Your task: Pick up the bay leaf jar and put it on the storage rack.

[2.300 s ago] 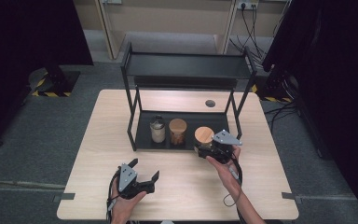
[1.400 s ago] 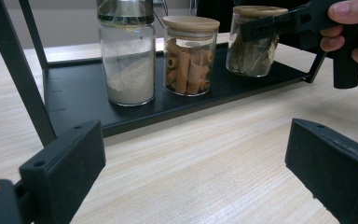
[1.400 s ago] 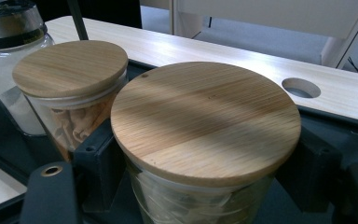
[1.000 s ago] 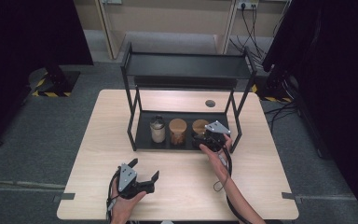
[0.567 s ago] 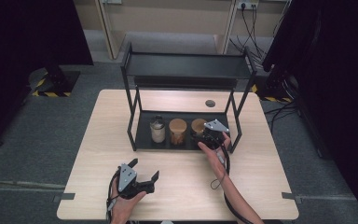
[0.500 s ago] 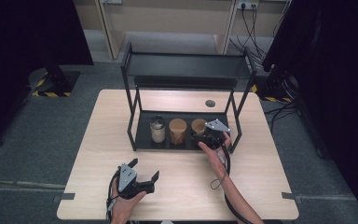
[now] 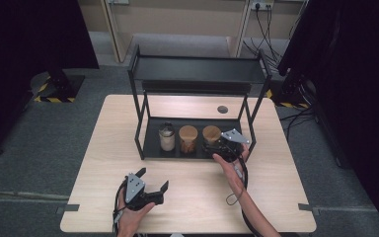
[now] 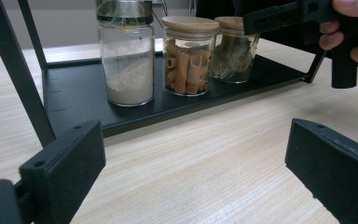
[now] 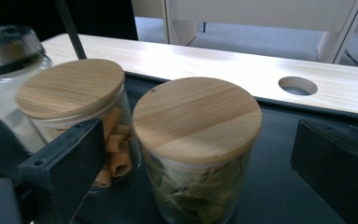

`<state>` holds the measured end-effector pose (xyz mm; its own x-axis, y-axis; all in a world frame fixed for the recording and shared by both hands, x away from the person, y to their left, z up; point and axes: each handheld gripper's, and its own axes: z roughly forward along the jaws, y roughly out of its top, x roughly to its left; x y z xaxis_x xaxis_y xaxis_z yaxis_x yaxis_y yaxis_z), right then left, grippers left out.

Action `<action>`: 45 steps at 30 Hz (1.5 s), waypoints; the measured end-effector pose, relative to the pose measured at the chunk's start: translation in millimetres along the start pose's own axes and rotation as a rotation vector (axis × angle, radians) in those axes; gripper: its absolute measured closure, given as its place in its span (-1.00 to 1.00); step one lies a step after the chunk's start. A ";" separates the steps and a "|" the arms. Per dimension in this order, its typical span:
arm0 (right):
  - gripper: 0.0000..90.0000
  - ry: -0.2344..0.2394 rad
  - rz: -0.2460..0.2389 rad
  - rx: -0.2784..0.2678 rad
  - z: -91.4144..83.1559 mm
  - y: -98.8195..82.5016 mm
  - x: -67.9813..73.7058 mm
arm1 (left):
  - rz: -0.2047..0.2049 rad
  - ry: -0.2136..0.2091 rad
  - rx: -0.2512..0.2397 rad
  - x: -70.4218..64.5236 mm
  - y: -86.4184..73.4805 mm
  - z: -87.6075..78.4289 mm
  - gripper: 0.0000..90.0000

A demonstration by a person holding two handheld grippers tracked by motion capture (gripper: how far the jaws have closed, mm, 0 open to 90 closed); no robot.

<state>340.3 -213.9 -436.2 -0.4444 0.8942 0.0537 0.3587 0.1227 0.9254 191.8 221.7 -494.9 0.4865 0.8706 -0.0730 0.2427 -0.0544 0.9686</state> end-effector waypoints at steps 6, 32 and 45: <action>-0.94 0.014 0.004 -0.025 -12.6 -4.6 -0.9 | 0.000 0.002 0.000 -0.1 0.0 0.0 -0.91; -0.94 0.112 -0.007 -0.065 -49.4 -16.0 -0.2 | 0.004 0.001 -0.003 -0.3 0.1 -0.5 -0.91; -0.94 0.167 -0.018 -0.069 -65.6 -25.3 2.8 | 0.005 0.001 -0.004 -0.6 0.2 -0.7 -0.91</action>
<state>276.1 -242.7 -434.8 -0.5826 0.8074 0.0930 0.2946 0.1031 0.9500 191.0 221.5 -494.5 0.4864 0.8711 -0.0679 0.2366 -0.0565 0.9700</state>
